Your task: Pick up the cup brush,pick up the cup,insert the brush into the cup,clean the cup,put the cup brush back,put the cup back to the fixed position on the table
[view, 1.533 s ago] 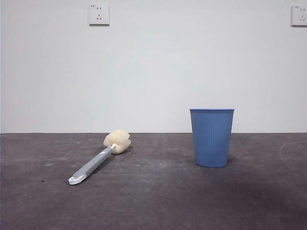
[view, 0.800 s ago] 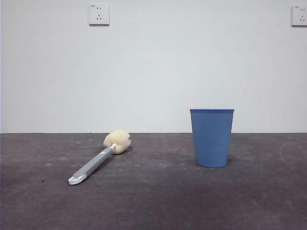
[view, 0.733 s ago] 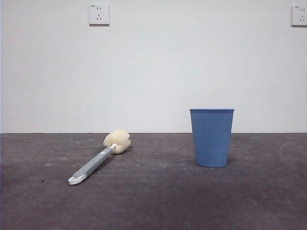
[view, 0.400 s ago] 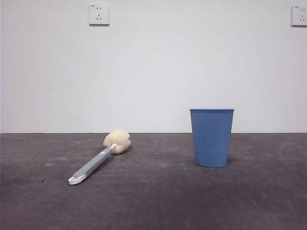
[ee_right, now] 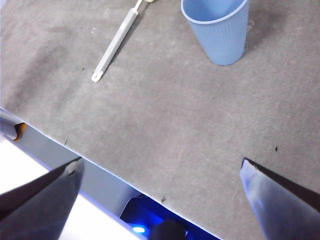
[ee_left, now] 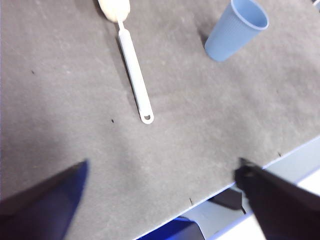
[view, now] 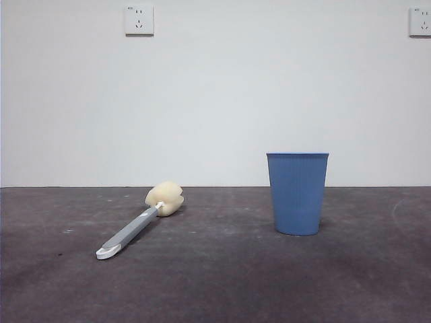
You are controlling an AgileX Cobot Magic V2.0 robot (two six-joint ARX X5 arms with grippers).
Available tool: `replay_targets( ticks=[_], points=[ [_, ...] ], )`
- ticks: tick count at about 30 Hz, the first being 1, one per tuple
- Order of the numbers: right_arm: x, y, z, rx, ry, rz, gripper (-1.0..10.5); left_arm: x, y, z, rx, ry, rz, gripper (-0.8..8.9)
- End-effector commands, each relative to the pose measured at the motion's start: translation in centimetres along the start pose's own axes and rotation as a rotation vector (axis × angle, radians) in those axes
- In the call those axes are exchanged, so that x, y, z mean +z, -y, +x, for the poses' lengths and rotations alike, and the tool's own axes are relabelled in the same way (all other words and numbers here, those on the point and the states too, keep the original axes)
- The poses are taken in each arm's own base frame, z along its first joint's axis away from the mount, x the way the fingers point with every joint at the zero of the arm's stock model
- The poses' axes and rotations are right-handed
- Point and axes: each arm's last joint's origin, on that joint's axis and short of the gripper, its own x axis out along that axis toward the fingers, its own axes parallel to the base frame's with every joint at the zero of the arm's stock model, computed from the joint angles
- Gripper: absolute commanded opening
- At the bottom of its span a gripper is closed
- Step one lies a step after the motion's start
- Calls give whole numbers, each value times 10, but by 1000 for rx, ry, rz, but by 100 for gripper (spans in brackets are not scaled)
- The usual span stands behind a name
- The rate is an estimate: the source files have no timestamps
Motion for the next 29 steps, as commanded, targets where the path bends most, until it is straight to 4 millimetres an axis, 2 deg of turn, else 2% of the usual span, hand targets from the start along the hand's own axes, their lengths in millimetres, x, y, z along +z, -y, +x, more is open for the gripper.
replay_targets(
  ticks=[1, 7, 18, 24, 29],
  points=[
    [1, -1, -1, 2, 8, 5, 630, 9, 0, 6, -15, 6, -19, 507],
    [1, -1, -1, 2, 8, 5, 630, 29, 4, 38, 12, -15, -10, 507],
    [1, -1, -1, 2, 8, 14, 630, 57, 33, 143, 239, -167, 99, 501],
    [1, -1, -1, 2, 7, 21, 629, 64, 35, 196, 308, -285, 96, 499],
    [1, -1, -1, 2, 7, 21, 629, 62, 30, 227, 361, -332, 84, 499]
  ],
)
